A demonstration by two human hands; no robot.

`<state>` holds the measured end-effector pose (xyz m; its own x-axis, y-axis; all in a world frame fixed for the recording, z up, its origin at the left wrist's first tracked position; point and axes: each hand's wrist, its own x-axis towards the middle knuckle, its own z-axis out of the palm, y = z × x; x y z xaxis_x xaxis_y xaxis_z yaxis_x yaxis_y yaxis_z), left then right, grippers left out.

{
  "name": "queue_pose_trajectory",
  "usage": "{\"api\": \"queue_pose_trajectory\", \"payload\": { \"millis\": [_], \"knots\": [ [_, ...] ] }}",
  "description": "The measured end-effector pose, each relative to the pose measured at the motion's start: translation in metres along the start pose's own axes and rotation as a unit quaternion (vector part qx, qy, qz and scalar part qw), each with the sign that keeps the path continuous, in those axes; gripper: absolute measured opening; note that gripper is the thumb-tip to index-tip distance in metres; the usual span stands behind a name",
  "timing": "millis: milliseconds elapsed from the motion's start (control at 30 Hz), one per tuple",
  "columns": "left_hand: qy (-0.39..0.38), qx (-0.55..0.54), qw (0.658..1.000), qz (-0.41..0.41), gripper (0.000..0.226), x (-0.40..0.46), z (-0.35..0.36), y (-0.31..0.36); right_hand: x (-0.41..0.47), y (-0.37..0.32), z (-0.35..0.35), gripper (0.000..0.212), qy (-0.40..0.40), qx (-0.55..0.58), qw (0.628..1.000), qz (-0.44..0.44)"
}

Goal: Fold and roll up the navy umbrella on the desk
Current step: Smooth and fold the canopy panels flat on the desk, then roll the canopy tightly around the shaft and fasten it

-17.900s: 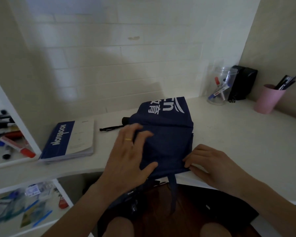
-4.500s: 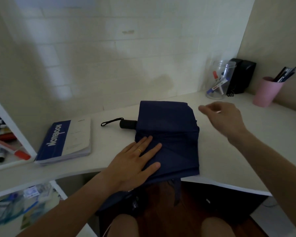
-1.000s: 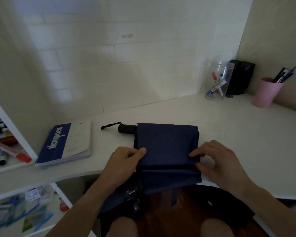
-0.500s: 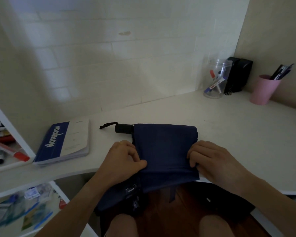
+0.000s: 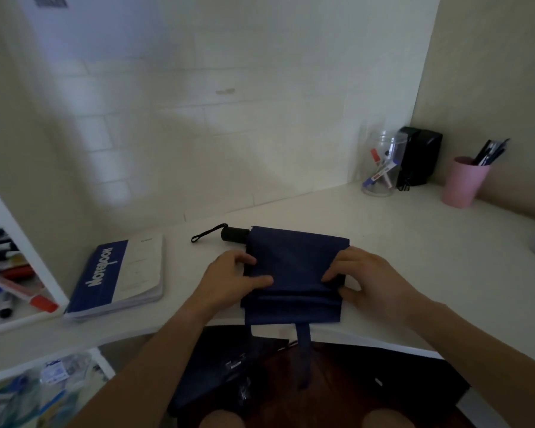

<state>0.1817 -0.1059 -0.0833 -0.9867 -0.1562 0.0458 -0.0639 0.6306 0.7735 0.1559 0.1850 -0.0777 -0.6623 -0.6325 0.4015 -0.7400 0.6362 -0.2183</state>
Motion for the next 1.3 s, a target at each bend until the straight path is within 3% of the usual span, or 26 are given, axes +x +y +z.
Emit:
{"api": "queue_pose_trajectory", "payload": {
  "millis": [167, 267, 367, 433, 533, 633, 733, 800, 867, 933, 1000, 1067, 1100, 1200, 1300],
  "knots": [
    [-0.074, 0.029, 0.992, 0.095, 0.048, -0.011, -0.009, -0.011, -0.017, -0.007, 0.002, 0.025, 0.026, 0.012, 0.999, -0.019],
    [-0.067, 0.067, 0.985, 0.142, 0.057, -0.016, -0.011, -0.014, -0.019, -0.014, 0.004, 0.025, 0.025, -0.028, 0.997, -0.072],
    [0.008, 0.139, 0.948, 0.286, 0.055, -0.018, -0.005, 0.002, -0.019, -0.017, 0.008, 0.022, 0.018, -0.078, 0.989, -0.125],
    [-0.014, 0.200, 0.917, 0.345, 0.049, -0.019, 0.002, 0.023, -0.018, -0.019, 0.008, 0.017, 0.022, -0.090, 0.984, -0.151],
    [-0.133, 0.305, 0.896, 0.295, 0.057, -0.021, 0.015, 0.026, -0.016, -0.021, 0.005, 0.015, -0.008, -0.110, 0.983, -0.149],
    [-0.169, 0.365, 0.873, 0.277, 0.060, -0.028, 0.020, 0.012, -0.011, -0.026, -0.002, 0.018, -0.032, -0.047, 0.996, -0.062],
    [-0.174, 0.379, 0.865, 0.278, 0.060, -0.027, 0.017, 0.012, 0.000, -0.034, 0.001, 0.029, 0.023, 0.063, 0.997, 0.035],
    [-0.181, 0.370, 0.871, 0.269, 0.058, -0.025, 0.012, 0.019, 0.003, -0.036, 0.012, 0.049, -0.034, 0.045, 0.995, 0.078],
    [-0.191, 0.317, 0.895, 0.249, 0.050, -0.020, 0.007, 0.024, -0.002, -0.036, 0.026, 0.067, -0.130, -0.032, 0.989, 0.070],
    [-0.169, 0.256, 0.922, 0.237, 0.045, -0.013, 0.006, 0.026, -0.009, -0.035, 0.029, 0.078, -0.174, -0.054, 0.981, 0.064],
    [-0.105, 0.307, 0.903, 0.283, 0.045, -0.008, 0.007, 0.024, -0.010, -0.035, 0.023, 0.070, -0.190, -0.031, 0.978, 0.078],
    [-0.053, 0.396, 0.842, 0.362, 0.052, -0.008, 0.009, 0.015, -0.009, -0.036, 0.017, 0.066, -0.199, -0.025, 0.977, 0.076],
    [-0.058, 0.403, 0.831, 0.379, 0.055, -0.011, 0.009, 0.009, -0.008, -0.037, 0.014, 0.067, -0.203, -0.021, 0.976, 0.075],
    [-0.110, 0.360, 0.860, 0.345, 0.060, -0.021, 0.007, -0.008, -0.007, -0.037, 0.009, 0.065, -0.200, -0.016, 0.977, 0.074],
    [-0.123, 0.368, 0.865, 0.318, 0.061, -0.025, 0.006, -0.015, 0.003, -0.041, 0.002, 0.064, -0.167, -0.044, 0.983, 0.060]
  ]
}}
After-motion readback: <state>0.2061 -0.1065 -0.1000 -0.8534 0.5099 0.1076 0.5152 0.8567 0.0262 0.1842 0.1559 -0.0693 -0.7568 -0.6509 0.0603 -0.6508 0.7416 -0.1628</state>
